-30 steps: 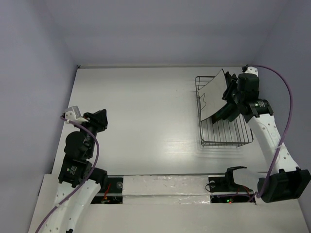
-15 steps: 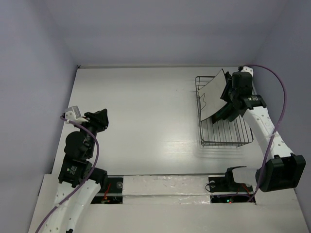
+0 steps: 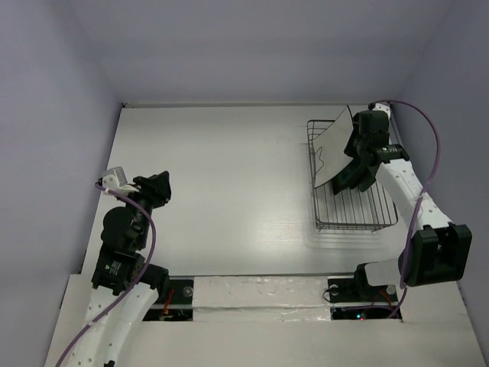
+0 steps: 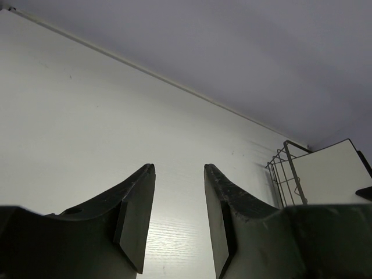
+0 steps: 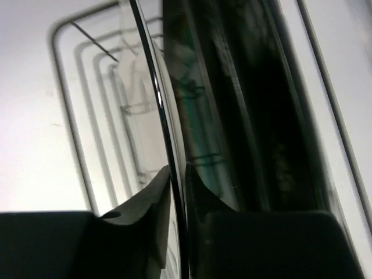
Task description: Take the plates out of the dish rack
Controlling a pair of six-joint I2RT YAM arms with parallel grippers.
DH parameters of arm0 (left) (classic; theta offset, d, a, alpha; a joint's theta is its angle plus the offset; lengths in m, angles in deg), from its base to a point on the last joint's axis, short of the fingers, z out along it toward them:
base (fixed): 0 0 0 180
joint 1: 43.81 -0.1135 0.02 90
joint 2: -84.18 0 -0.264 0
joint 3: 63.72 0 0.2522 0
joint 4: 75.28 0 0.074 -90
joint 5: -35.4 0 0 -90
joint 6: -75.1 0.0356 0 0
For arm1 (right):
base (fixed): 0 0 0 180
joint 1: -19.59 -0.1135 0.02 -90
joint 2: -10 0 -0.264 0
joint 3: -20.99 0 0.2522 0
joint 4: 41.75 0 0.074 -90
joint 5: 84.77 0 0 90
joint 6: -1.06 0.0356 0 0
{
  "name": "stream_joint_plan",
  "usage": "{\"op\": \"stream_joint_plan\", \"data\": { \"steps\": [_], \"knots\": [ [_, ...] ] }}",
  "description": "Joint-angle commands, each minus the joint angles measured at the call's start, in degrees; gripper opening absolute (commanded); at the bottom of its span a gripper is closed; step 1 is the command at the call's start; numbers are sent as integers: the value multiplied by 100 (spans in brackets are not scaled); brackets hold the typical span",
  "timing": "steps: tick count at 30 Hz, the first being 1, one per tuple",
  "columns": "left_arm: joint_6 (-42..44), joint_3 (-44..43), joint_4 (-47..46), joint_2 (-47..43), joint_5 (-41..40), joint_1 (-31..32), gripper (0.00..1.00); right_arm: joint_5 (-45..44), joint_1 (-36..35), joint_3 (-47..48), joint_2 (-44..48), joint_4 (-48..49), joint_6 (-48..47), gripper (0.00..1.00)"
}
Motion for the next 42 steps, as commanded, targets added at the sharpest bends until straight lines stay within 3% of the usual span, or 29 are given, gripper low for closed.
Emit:
{"op": "stream_joint_plan", "data": {
  "steps": [1,4,8,14,23,25,27,29,33,38,42],
  "knots": [
    [7,-2,-215,16,28,36,36,81,-33,127,56,410,48,15],
    [6,-2,-224,24,28,36,36,19,-33,250,302,393,-4,0],
    [24,-2,-189,7,28,36,37,493,-85,645,513,78,-136,0],
    [24,-2,-206,-2,28,36,39,195,-156,1348,926,-362,-285,0],
    [24,-10,-180,-63,28,-16,40,510,-429,2211,1585,-697,-102,0],
    [24,-10,-189,-63,28,-16,40,913,-612,1922,1839,-321,118,0],
    [6,-19,-180,-63,28,-16,41,1879,-919,1275,1989,565,600,0],
    [6,-28,-145,-72,28,-69,41,2259,-1191,929,1955,1433,1126,0],
    [6,-28,-136,-63,28,-69,41,2067,-1948,672,1446,2463,1700,0],
    [-2,-28,-136,-81,28,-69,41,1769,-2783,899,139,3765,2498,0],
    [-2,-28,-127,-63,28,-69,41,926,-3381,1058,-915,4704,3209,0]
  ]
}}
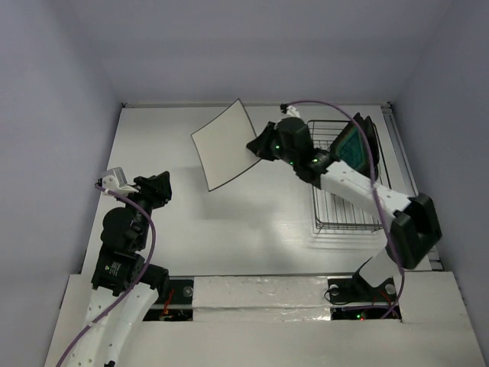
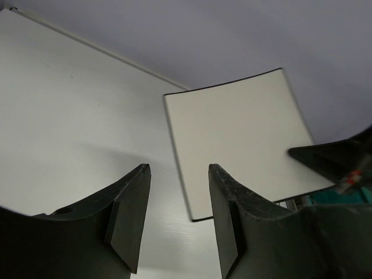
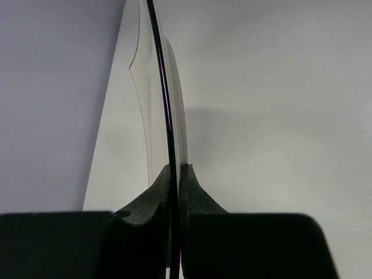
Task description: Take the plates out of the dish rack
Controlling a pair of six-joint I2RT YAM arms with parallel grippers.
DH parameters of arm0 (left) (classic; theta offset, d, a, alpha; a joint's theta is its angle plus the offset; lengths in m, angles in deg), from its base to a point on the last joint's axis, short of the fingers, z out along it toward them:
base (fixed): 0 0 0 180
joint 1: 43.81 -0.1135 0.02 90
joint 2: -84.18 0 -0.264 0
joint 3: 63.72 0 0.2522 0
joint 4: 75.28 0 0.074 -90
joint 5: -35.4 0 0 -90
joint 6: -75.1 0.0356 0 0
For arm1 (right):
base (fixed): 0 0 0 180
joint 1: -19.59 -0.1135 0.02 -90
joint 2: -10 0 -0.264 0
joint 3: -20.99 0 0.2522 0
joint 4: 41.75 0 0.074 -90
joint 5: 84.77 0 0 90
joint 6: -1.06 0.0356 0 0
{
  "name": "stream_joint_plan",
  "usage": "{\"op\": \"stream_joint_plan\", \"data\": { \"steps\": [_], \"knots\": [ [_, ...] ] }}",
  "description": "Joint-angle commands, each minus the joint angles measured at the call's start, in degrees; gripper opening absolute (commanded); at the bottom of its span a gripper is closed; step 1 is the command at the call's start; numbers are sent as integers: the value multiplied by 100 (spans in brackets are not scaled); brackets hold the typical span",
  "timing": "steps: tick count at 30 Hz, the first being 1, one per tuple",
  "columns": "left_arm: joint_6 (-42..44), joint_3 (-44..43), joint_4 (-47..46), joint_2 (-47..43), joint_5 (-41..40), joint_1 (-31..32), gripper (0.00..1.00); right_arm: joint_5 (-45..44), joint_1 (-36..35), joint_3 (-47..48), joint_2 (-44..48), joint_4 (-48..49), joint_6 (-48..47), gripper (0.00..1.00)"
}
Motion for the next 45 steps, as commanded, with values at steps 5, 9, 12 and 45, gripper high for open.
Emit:
{"op": "stream_joint_plan", "data": {
  "steps": [5,9,12,45],
  "knots": [
    [9,-19,-162,-39,28,-38,41,-850,-520,1153,-1662,3014,1943,0],
    [0,-19,-171,-66,28,-38,41,-736,-581,1628,-2602,3217,2445,0],
    [0,-10,-180,-66,28,-38,41,-745,-634,2129,-3209,2963,2612,0],
    [-18,16,-250,-92,28,-38,42,-673,-687,1523,-3887,678,1498,93]
  ]
}}
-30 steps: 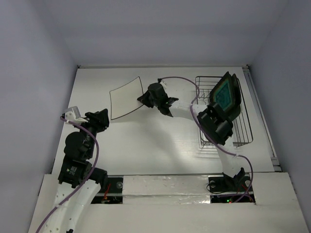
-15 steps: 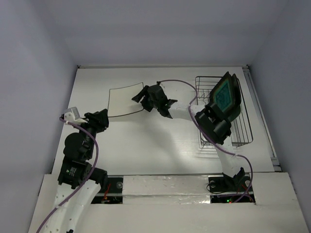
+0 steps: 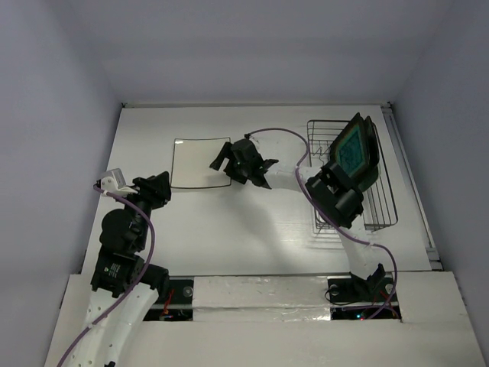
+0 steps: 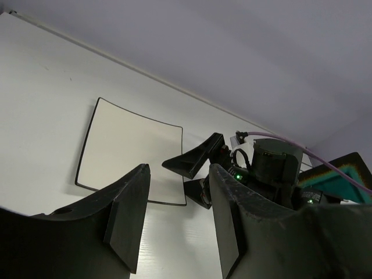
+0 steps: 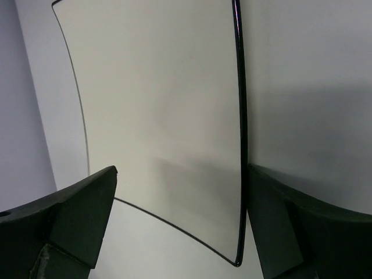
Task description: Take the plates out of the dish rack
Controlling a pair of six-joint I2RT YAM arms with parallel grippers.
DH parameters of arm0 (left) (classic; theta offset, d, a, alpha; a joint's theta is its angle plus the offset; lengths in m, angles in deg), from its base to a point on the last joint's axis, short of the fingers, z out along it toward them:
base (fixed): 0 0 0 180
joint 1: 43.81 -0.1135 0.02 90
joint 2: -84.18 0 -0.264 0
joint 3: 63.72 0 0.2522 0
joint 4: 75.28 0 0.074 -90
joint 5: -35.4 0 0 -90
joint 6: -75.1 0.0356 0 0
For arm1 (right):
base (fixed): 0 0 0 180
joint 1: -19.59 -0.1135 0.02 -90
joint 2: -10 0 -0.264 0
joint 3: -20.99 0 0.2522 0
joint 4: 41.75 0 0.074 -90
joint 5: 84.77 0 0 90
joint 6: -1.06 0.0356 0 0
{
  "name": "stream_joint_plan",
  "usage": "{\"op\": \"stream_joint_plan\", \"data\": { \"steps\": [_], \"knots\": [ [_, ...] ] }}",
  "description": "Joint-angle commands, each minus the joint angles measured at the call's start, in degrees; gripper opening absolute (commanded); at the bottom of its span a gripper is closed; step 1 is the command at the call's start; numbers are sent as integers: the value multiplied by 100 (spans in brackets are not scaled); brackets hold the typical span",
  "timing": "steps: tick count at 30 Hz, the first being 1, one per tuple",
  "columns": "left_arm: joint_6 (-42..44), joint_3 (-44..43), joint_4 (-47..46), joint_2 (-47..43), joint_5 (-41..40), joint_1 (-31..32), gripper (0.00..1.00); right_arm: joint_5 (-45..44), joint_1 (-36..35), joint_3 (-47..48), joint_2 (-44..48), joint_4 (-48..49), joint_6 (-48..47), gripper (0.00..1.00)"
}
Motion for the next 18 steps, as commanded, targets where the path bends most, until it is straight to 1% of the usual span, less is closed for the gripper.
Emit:
{"op": "stream_joint_plan", "data": {
  "steps": [1,3,7,10,11,13,14,15,16,17,18],
  "knots": [
    [-7,16,-244,-31,28,-36,42,-407,-33,264,191,-580,-590,93],
    [-7,7,-243,-40,28,-36,42,-539,-33,300,226,-939,-809,95],
    [2,-2,-243,-66,28,-36,42,-908,-33,46,638,-1107,-1144,95],
    [2,-2,-252,-92,28,-36,42,-1268,-33,-253,1191,-1231,-1469,95],
    [11,-2,-244,-101,28,-36,42,-1365,-33,-506,1541,-1274,-1548,94],
    [20,-2,-235,-136,28,-36,42,-1593,19,-832,1973,-1327,-1750,81],
    [11,-2,-243,-145,28,-36,42,-1742,20,-1034,2254,-1362,-1812,71],
    [19,7,-235,-145,28,-36,41,-2135,20,-1488,2935,-1397,-1917,39],
    [20,7,-243,-163,28,-36,37,-2365,72,-1693,3316,-1467,-1953,23],
    [20,7,-243,-172,28,-36,28,-2585,168,-1869,3685,-1572,-2014,12],
    [11,16,-252,-180,28,-36,21,-2779,239,-2019,4063,-1852,-2136,0]
  ]
}}
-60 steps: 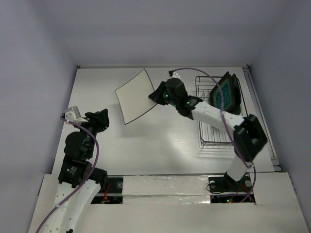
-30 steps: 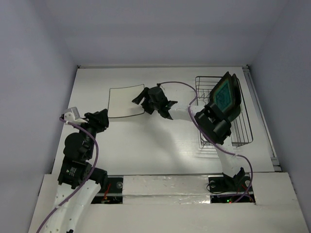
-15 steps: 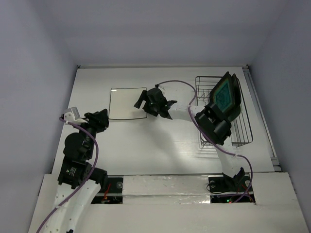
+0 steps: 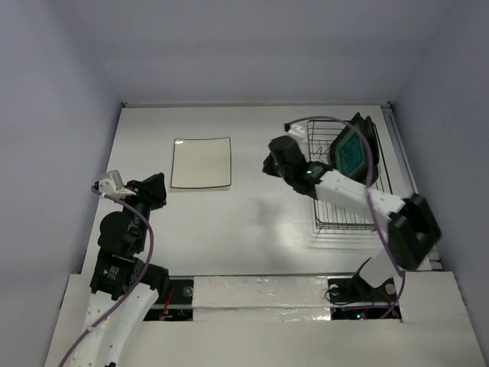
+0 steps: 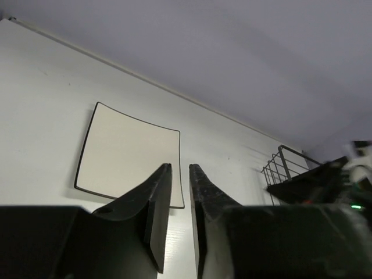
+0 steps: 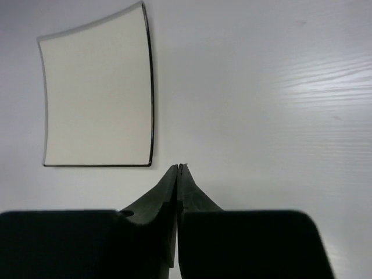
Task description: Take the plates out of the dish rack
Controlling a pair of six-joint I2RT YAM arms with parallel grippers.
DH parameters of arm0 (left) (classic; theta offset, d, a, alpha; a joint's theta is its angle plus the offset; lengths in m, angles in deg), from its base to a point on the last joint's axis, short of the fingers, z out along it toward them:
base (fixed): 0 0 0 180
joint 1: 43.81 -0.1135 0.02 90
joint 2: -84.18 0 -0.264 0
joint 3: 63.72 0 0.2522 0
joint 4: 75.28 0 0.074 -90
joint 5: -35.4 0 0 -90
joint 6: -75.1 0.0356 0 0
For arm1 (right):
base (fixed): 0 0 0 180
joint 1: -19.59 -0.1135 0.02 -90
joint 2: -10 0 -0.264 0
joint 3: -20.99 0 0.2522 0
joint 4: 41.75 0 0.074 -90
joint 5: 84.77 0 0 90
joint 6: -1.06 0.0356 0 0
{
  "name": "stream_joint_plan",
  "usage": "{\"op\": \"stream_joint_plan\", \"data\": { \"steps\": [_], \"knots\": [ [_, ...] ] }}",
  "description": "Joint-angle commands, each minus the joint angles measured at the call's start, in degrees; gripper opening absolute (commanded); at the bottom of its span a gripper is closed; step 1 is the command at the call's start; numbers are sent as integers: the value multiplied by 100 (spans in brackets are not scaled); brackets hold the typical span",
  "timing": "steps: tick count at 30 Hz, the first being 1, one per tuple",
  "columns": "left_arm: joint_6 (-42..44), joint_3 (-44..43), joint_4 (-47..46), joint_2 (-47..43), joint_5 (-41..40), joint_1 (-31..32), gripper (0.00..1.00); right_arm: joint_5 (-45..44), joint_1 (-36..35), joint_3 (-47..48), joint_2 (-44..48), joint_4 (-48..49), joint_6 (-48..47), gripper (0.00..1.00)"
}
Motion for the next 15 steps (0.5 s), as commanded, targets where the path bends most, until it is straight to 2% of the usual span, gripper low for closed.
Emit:
{"op": "stream_joint_plan", "data": {
  "steps": [1,2,4,9,10,11,12,13,15],
  "knots": [
    [33,16,-252,-67,32,-36,15,-1326,274,-505,1788,-499,-511,0],
    [41,16,-252,-75,32,-36,7,-1407,475,-567,2126,-822,-608,0],
    [33,7,-252,-84,32,-36,1,-1504,704,-655,2950,-1140,-1003,0],
    [33,-2,-217,-128,32,16,0,-1434,1591,-629,3825,-2326,-1548,0],
    [33,-2,-217,-128,32,16,0,-1495,1697,-647,3895,-2415,-1566,3],
    [24,-2,-217,-128,32,16,0,-1504,1820,-717,4035,-2469,-1601,8],
    [33,-2,-217,-137,32,16,5,-1487,1943,-752,4098,-2460,-1680,15],
    [24,7,-217,-128,32,16,9,-1356,2249,-787,4168,-2425,-1742,33],
    [33,7,-217,-102,32,69,22,-1102,2619,-770,4273,-2329,-1926,57]
  ]
}}
